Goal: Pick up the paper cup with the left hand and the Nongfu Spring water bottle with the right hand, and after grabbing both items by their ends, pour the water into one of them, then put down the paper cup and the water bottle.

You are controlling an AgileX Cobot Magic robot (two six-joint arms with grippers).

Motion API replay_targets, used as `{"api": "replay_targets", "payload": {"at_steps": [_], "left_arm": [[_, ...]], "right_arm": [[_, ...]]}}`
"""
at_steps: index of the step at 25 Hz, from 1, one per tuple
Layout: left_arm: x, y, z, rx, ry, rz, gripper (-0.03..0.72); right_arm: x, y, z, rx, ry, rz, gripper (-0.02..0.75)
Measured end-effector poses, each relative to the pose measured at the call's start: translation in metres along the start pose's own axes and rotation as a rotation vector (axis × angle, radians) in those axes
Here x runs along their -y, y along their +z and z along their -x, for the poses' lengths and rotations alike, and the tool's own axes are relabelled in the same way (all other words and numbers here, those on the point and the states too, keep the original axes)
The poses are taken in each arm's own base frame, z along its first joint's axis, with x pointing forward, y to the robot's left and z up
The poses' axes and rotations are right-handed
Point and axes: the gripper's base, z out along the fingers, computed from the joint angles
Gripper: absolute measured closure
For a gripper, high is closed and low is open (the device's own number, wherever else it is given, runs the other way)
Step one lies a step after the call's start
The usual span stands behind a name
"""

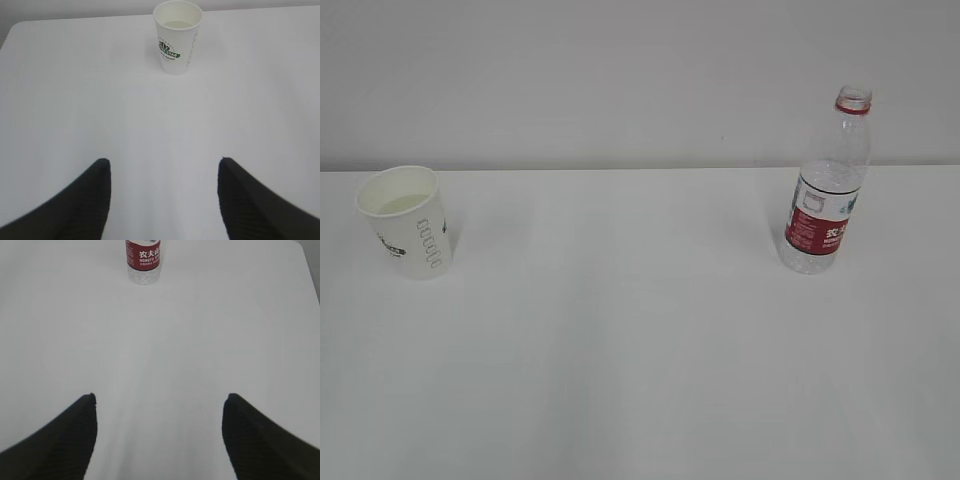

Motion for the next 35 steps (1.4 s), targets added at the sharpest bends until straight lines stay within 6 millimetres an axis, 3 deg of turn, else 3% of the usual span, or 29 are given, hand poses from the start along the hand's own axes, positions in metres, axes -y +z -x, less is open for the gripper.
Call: {"api": "replay_targets", "payload": {"at_steps": [35], "left_arm": [[0.0014, -0.0004, -0.0003, 0.003, -0.054, 0.090, 0.209]], "right_arm": [[-0.0033, -0.0001, 0.0003, 0.000, 0.044, -0.016, 0.150]]}}
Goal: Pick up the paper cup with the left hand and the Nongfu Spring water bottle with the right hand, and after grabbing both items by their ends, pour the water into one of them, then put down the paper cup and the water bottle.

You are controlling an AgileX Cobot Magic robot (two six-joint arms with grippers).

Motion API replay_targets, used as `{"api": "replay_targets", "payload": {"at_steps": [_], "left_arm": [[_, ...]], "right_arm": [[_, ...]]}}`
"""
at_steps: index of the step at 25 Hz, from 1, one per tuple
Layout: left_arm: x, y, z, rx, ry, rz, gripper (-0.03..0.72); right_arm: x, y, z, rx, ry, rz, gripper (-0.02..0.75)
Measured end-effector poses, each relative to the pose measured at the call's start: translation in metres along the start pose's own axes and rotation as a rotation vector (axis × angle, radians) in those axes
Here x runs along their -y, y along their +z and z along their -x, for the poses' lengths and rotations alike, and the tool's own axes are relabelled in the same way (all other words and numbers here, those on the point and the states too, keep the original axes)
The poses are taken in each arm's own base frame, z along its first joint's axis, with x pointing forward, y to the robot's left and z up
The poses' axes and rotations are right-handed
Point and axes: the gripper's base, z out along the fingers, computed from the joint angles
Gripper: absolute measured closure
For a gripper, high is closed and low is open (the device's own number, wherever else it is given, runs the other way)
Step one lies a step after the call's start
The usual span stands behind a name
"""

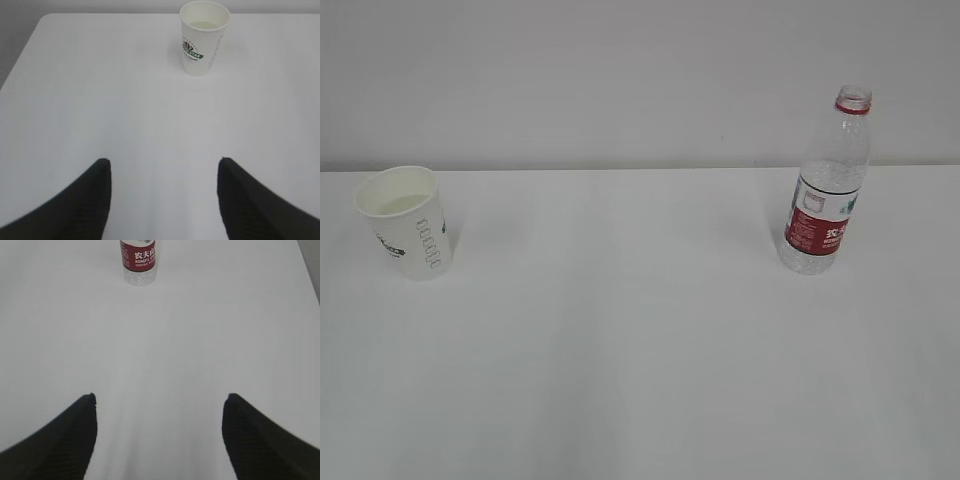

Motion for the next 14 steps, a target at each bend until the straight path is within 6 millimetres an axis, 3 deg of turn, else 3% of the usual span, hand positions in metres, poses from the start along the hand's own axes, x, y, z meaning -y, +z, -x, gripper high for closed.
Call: {"api": "replay_targets", "payload": {"at_steps": [14], "left_arm": [[0.0000, 0.0000, 0.0000, 0.000, 0.000, 0.000, 0.235]], "right_arm": [[0.0000, 0.0000, 0.0000, 0.000, 0.000, 0.000, 0.149]]}}
